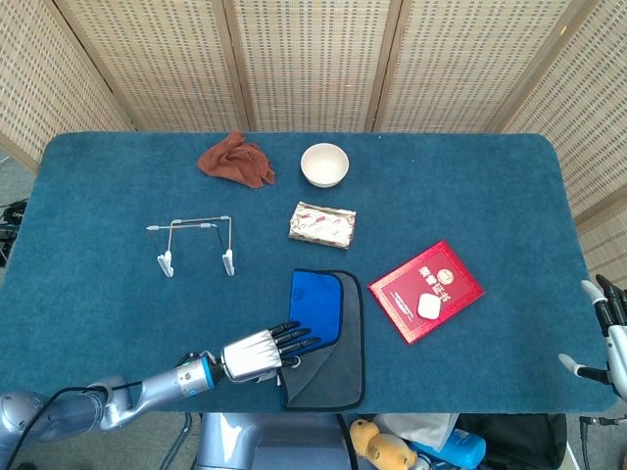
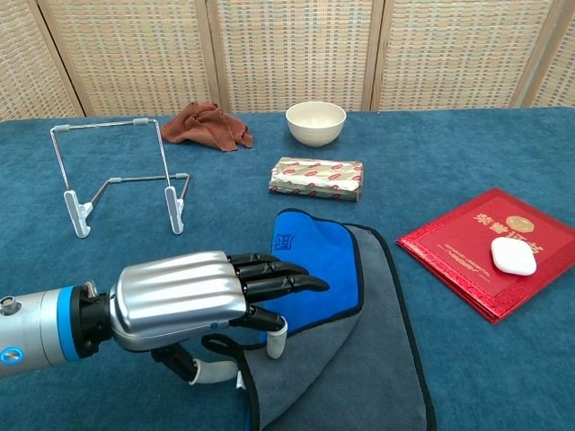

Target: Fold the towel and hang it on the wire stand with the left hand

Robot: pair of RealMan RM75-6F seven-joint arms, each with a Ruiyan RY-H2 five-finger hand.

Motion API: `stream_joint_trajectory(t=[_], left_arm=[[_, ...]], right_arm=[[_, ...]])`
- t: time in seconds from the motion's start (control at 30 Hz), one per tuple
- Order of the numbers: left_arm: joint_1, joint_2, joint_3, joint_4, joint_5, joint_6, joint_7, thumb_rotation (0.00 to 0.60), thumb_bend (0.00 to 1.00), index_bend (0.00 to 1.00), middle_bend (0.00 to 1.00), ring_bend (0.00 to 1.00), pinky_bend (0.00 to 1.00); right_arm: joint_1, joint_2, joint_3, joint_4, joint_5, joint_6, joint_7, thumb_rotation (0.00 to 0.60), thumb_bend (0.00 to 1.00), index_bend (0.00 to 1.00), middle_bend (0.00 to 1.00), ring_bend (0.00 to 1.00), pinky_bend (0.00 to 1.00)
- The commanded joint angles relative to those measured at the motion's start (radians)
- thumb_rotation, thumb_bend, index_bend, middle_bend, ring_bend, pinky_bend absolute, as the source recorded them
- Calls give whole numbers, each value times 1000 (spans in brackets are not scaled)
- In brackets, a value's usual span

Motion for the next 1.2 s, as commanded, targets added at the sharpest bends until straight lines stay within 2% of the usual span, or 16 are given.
stream_joint_trajectory(t=[0.03,0.2,0.37,0.67,0.97,1.2], left_arm=[[-1,-1,1,1,1,-1,0,600,409,442,0,0,85],[-2,1,-2,0,1,-4,5,600,467,459,0,0,84],[-2,2,-6,-1,-4,-7,8,600,473,475,0,0,85],[-7,-21,-19,17,25,40,36,600,473,604,0,0,85],[-70,-56,-35,62,147,123,172,600,474,605,0,0,85],[-135,-98,-59,74,186,86,259,600,473,599,0,0,86]], right_arm=[[0,0,0,0,1,0,1,600,0,0,0,0,0],[1,2,0,0,0,-3,4,600,0,0,0,0,0],[0,2,-1,-1,0,-2,2,600,0,0,0,0,0],[0,3,-1,-3,-1,-1,3,600,0,0,0,0,0],[-1,6,-2,-4,-3,1,8,600,0,0,0,0,0],[-2,9,-3,-6,-5,0,11,600,0,0,0,0,0]])
